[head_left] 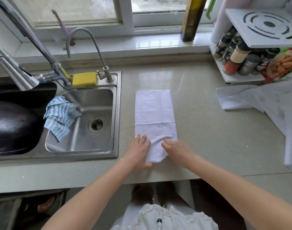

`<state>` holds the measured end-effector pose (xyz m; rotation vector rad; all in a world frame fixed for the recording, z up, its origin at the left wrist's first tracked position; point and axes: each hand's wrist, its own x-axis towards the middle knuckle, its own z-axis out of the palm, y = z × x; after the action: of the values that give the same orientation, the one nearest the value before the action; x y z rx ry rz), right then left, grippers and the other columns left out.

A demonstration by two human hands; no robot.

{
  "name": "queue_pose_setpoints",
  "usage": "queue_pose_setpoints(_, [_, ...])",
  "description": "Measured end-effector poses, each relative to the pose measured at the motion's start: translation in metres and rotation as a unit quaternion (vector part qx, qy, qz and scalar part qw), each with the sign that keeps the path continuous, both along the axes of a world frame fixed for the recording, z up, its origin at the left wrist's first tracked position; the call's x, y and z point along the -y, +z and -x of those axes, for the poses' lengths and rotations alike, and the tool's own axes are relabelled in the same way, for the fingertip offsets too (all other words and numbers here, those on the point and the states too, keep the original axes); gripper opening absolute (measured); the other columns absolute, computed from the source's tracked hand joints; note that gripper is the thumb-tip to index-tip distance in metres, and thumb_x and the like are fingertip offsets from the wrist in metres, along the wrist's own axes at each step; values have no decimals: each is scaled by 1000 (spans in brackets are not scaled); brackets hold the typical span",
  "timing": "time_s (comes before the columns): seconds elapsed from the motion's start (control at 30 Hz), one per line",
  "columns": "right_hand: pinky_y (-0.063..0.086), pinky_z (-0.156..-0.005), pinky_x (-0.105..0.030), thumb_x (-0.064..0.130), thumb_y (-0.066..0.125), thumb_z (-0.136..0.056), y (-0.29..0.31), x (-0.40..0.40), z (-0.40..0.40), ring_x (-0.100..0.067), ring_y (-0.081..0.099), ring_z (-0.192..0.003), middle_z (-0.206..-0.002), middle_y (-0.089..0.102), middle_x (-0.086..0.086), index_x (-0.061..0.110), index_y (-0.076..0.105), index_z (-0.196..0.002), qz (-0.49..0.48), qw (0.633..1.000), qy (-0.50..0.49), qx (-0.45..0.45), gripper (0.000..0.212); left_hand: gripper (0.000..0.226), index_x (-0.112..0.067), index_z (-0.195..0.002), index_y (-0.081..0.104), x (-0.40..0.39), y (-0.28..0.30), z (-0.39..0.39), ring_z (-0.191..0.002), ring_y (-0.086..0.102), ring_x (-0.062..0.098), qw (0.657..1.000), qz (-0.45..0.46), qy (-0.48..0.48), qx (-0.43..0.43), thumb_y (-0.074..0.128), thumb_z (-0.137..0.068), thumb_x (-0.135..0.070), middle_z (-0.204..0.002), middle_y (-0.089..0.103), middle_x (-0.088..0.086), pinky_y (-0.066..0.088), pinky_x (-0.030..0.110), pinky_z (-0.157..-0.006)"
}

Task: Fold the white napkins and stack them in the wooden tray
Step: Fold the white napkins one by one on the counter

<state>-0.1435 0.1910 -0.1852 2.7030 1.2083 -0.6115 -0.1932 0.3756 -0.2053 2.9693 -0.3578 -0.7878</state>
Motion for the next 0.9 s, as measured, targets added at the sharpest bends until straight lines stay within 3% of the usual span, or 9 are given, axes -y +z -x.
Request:
queue_pose_setpoints(0.13, [28, -60, -27, 2, 41, -89, 11, -2, -14, -24, 53, -74, -93, 61, -9, 19, 39, -85, -23, 999, -34, -22, 17, 78, -13, -152, 4, -2, 7, 3, -146, -2, 39, 999, -34, -24, -12, 52, -92, -18, -160, -4, 15, 5, 46, -120])
queue_pose_setpoints(0.23, [32, -62, -28, 8, 44, -92, 22, 2, -24, -28, 58, -84, -95, 63, -12, 17, 48, -88, 4, 994, -53, -98, 11, 59, -11, -151, 16, -2, 24, -6, -145, 13, 38, 996, -40, -26, -70, 35, -97, 0, -159, 8, 15, 19, 45, -118])
queue_pose_setpoints(0.33, [48, -72, -30, 10, 52, -92, 32, 8, -34, -28, 63, -94, -104, 65, -11, 8, 62, -97, 17, 954, -105, -279, 11, 26, -6, -116, 52, -7, 51, -20, -103, 55, 30, 987, 22, -7, -158, 37, -102, -21, -123, 56, 15, 45, 37, -85])
queue_pose_setpoints(0.4, [57, -82, -36, 11, 58, -91, 38, 10, -39, -27, 67, -97, -110, 65, -13, 0, 64, -106, 36, 908, -145, -391, 19, 31, -10, -89, 54, -11, 66, -25, -70, 52, 18, 975, 49, -2, -217, 44, -100, -37, -94, 58, 8, 40, 29, -61])
queue_pose_setpoints(0.47, [57, -84, -35, 11, 61, -90, 44, 10, -47, -24, 68, -99, -113, 66, -11, 2, 66, -110, 45, 888, -153, -431, 23, 32, -11, -90, 59, -16, 73, -28, -67, 53, 16, 959, 81, 29, -271, 51, -96, -41, -88, 59, 7, 36, 23, -53])
queue_pose_setpoints(0.53, [58, -82, -30, 11, 62, -89, 48, 9, -56, -22, 69, -99, -111, 68, -8, 5, 67, -108, 36, 888, -158, -431, 21, 28, -14, -92, 63, -20, 72, -32, -69, 54, 15, 946, 133, 71, -287, 55, -95, -41, -83, 60, -3, 38, 22, -57])
queue_pose_setpoints(0.63, [58, -78, -28, 10, 61, -89, 50, 8, -74, -19, 67, -90, -97, 65, -8, 0, 67, -105, 2, 903, -184, -389, 21, 29, -19, -65, 59, -26, 66, -48, -56, 46, 7, 946, 193, 138, -221, 62, -91, -33, -61, 52, -13, 33, 18, -51])
queue_pose_setpoints(0.77, [42, -51, -22, 6, 56, -86, 45, 4, -99, -17, 51, -64, -75, 54, -7, 7, 59, -79, -106, 922, -258, -269, 7, 43, -21, -51, 44, -25, 55, -79, -46, 37, 6, 937, 231, 235, -112, 66, -87, -25, -51, 41, -9, 27, 18, -43])
queue_pose_setpoints(0.9, [34, -61, -26, 6, 52, -84, 24, 0, -123, -21, 52, -77, -79, 56, -8, 13, 60, -79, -150, 918, -337, -143, 11, 31, -15, -58, 49, -18, 41, -109, -52, 40, 13, 913, 247, 324, -7, 65, -85, -18, -54, 42, -4, 25, 20, -41])
